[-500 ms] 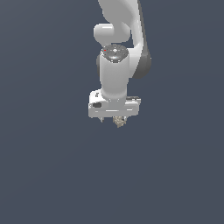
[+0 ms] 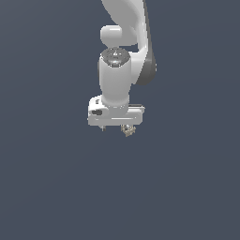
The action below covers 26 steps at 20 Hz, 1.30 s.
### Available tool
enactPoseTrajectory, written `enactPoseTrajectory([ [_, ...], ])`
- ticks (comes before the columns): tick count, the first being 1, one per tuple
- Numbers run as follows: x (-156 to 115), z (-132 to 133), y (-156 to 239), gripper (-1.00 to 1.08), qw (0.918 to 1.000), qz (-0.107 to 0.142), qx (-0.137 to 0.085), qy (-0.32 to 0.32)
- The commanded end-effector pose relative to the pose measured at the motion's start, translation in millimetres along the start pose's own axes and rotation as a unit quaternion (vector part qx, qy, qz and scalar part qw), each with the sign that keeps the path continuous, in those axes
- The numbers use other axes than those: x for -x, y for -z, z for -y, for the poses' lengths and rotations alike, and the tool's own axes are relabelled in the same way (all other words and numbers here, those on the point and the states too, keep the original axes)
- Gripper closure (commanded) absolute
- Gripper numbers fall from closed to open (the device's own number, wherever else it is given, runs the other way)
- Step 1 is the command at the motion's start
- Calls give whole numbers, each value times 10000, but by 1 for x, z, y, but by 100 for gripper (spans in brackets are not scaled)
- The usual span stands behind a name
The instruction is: Pick up the object and move it to a goal position.
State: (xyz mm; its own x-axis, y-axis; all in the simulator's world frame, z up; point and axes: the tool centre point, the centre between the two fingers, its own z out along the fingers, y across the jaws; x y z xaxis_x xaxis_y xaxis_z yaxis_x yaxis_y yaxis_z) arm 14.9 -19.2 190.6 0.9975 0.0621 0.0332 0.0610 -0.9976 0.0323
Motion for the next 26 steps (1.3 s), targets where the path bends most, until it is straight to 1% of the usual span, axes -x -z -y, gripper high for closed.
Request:
enactPoseTrajectory([
  [1,0,-5,0,-92,10000,4,23,6],
  [9,5,1,-6,-92,9999,12,9,141],
  [16,24,19,-30,-92,9977,45,-33,675],
  [20,44,35,-50,-92,9931,71,-74,1165],
  [26,77,58,-77,-92,9818,104,-142,1889],
])
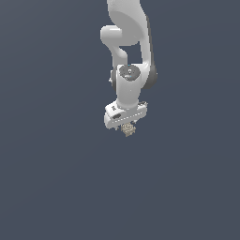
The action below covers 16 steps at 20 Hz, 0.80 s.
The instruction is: Pick up the object and move it to a goal position.
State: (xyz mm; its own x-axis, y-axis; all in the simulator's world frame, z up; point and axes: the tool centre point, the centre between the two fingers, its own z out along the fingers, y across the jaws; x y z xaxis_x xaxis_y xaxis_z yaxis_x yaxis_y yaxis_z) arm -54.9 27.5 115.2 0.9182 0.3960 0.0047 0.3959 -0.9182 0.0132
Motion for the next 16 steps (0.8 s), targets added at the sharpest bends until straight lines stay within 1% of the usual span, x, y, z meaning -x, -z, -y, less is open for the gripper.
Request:
enactPoseTrajectory([
  [1,9,11,-10,-92,9996,6,-24,265],
  [8,23,29,-24,-92,9978,18,-64,665],
  [16,24,30,-29,-92,9976,21,-67,682],
])
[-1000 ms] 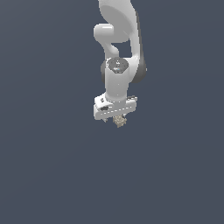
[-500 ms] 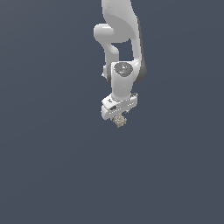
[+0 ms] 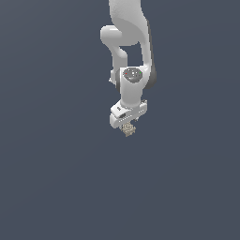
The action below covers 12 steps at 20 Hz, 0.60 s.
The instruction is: Pick up the object and move it to a goal position.
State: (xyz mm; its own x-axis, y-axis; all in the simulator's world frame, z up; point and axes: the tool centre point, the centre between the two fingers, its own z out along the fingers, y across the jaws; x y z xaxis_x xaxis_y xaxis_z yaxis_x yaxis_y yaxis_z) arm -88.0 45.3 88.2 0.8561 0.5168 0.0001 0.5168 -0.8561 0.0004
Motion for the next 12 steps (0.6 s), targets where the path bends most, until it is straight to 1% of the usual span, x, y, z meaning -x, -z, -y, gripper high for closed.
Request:
enactPoseTrajectory([
  [1,0,0,-5,-92,10000,3,-2,2],
  [8,2,1,-36,-92,10000,1,-3,21],
  [12,1,1,-46,-92,10000,0,-3,24],
])
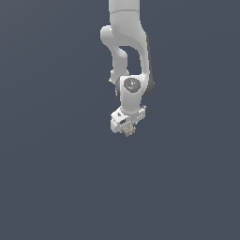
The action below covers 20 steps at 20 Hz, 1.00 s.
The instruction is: Pick up the object and move it to a goal position.
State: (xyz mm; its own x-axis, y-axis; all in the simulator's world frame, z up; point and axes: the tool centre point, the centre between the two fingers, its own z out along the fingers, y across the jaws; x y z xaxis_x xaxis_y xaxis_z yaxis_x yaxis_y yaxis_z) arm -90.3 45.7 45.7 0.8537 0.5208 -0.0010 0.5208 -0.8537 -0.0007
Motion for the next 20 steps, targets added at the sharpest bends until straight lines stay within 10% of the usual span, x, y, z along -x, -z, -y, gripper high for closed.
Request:
enactPoseTrajectory([
  [1,0,0,-5,-92,10000,-5,3,1],
  [3,0,0,-6,-92,10000,-5,3,1],
  [4,0,0,-6,108,10000,-5,3,1],
  [20,-7,-5,-3,108,10000,-13,9,3],
])
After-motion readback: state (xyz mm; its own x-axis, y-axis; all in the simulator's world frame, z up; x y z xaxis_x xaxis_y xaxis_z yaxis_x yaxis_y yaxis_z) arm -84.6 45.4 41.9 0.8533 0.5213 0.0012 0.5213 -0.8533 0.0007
